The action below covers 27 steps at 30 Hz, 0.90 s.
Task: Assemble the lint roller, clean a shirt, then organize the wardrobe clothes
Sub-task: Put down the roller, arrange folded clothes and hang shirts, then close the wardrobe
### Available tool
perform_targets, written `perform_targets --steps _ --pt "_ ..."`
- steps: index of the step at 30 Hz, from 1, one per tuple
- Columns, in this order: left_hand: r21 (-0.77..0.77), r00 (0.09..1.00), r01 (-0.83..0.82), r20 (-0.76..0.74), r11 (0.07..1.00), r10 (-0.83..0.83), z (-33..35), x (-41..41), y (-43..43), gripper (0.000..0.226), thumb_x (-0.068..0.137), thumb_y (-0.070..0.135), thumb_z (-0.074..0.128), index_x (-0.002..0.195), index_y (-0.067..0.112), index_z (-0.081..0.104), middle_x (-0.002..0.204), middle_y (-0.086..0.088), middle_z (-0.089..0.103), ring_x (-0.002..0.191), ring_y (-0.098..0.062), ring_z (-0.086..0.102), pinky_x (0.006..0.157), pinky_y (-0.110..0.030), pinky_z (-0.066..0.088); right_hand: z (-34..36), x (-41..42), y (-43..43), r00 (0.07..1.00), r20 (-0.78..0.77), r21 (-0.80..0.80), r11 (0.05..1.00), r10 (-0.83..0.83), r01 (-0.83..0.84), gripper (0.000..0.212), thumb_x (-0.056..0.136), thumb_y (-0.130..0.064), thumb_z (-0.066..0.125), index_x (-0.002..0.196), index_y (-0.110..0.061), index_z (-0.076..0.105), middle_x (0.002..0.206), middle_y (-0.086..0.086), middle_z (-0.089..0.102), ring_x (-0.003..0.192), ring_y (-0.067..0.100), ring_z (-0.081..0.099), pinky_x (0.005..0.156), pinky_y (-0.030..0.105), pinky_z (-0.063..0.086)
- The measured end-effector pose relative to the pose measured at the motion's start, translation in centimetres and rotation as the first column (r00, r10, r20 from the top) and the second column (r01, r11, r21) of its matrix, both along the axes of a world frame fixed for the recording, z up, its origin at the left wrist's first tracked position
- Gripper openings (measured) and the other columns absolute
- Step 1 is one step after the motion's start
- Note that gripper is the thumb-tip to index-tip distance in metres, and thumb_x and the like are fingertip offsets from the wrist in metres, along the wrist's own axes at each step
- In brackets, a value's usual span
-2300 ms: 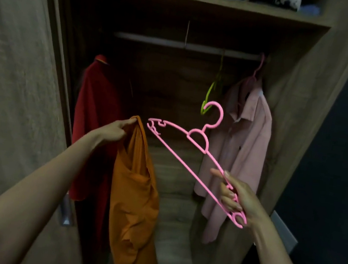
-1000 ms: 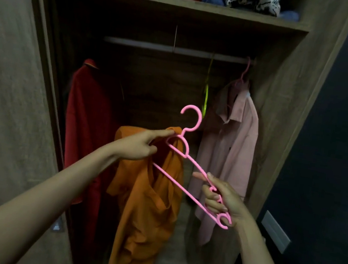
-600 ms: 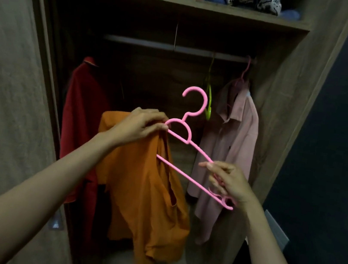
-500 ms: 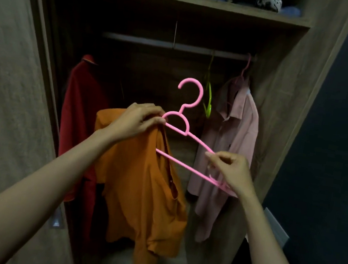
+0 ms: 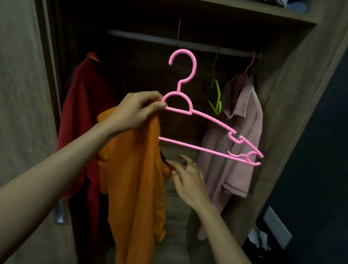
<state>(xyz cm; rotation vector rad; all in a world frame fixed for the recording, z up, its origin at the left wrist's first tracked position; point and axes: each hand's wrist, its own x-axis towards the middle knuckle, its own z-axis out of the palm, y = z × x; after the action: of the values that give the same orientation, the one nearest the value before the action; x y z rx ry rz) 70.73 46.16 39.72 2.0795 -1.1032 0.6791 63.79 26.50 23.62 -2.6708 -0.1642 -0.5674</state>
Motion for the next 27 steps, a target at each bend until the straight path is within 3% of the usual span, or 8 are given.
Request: perform_targets --steps 5,9,11,14,17,21,24,27 --pt "0.002 0.995 0.077 -0.067 0.997 -0.077 -0.1 -0.7 0.1 0.021 0.097 0.034 0.053 0.098 0.017 0.066 0.081 -0.005 0.064 0.075 -0.019 0.061 0.071 -0.039 0.049 -0.1 1.8 0.6 0.965 -0.226 0.151 0.983 0.136 -0.104 0.044 0.097 -0.042 0.024 0.135 -0.041 0.048 0.156 -0.002 0.023 0.144 0.022 0.018 0.117 0.049 0.014" --pt "0.012 0.988 0.130 -0.085 0.991 -0.128 -0.1 -1.2 -0.5 0.022 0.097 0.035 0.054 0.098 0.017 0.067 0.084 -0.005 0.065 0.079 -0.018 0.063 0.074 -0.039 0.049 0.3 2.2 1.8 0.944 -0.264 0.389 0.918 0.196 -0.082 0.047 0.100 -0.047 0.030 0.122 -0.022 0.062 0.128 0.001 0.057 0.119 0.014 0.049 0.110 0.042 0.034" --pt "0.006 0.989 0.129 -0.079 0.992 -0.128 -0.1 -1.2 -0.4 0.020 0.097 0.034 0.054 0.098 0.018 0.066 0.083 -0.002 0.064 0.078 -0.015 0.062 0.073 -0.036 0.049 0.2 2.0 1.6 0.964 -0.236 0.459 0.889 0.123 -0.001 0.040 0.098 -0.044 0.042 0.110 -0.018 0.069 0.107 0.000 0.066 0.100 0.014 0.061 0.099 0.041 0.047" --pt "-0.011 0.994 0.088 -0.067 0.996 -0.088 -0.3 -0.7 0.5 0.019 0.098 0.032 0.054 0.096 0.017 0.066 0.081 -0.002 0.064 0.075 -0.014 0.061 0.070 -0.032 0.047 -0.5 1.7 -0.1 0.984 -0.136 0.437 0.884 -0.116 0.164 0.020 0.093 -0.021 0.058 0.107 -0.016 0.071 0.111 0.002 0.066 0.101 0.017 0.062 0.092 0.023 0.046" --pt "0.001 0.999 0.030 -0.042 1.000 -0.029 -0.9 0.2 1.6 0.018 0.097 0.030 0.055 0.096 0.017 0.067 0.080 0.002 0.064 0.074 -0.010 0.060 0.065 -0.026 0.046 -0.5 0.7 -2.8 0.977 -0.020 0.477 0.856 -0.214 0.197 0.028 0.090 -0.004 0.056 0.113 -0.014 0.068 0.111 0.002 0.062 0.098 0.017 0.061 0.081 0.017 0.044" --pt "0.062 0.996 -0.070 0.064 0.996 0.066 -2.2 1.8 2.5 0.016 0.096 0.026 0.057 0.096 0.014 0.066 0.083 0.003 0.062 0.073 -0.005 0.056 0.067 -0.024 0.044 0.8 -1.1 -6.4 0.948 -0.038 0.482 0.826 -0.315 0.294 0.018 0.087 -0.001 0.056 0.095 -0.015 0.063 0.089 0.004 0.062 0.085 0.023 0.062 0.067 0.026 0.050" --pt "0.085 0.987 -0.128 0.108 0.988 0.118 -3.0 2.7 2.4 0.016 0.096 0.023 0.057 0.100 0.010 0.065 0.089 -0.005 0.063 0.080 -0.017 0.058 0.070 -0.028 0.045 1.9 -2.3 -8.2 0.944 0.034 0.437 0.854 -0.328 0.282 0.029 0.085 0.001 0.056 0.107 -0.016 0.064 0.103 0.004 0.061 0.090 0.019 0.060 0.078 0.038 0.055" --pt "0.131 0.979 -0.158 0.146 0.979 0.139 -3.7 3.3 2.1 0.020 0.096 0.024 0.056 0.105 0.009 0.065 0.095 -0.008 0.064 0.087 -0.020 0.060 0.075 -0.030 0.046 2.6 -3.2 -9.5 0.945 0.051 0.427 0.862 -0.324 0.273 0.031 0.087 -0.001 0.055 0.108 -0.019 0.068 0.103 -0.004 0.055 0.087 0.017 0.059 0.076 0.043 0.057"
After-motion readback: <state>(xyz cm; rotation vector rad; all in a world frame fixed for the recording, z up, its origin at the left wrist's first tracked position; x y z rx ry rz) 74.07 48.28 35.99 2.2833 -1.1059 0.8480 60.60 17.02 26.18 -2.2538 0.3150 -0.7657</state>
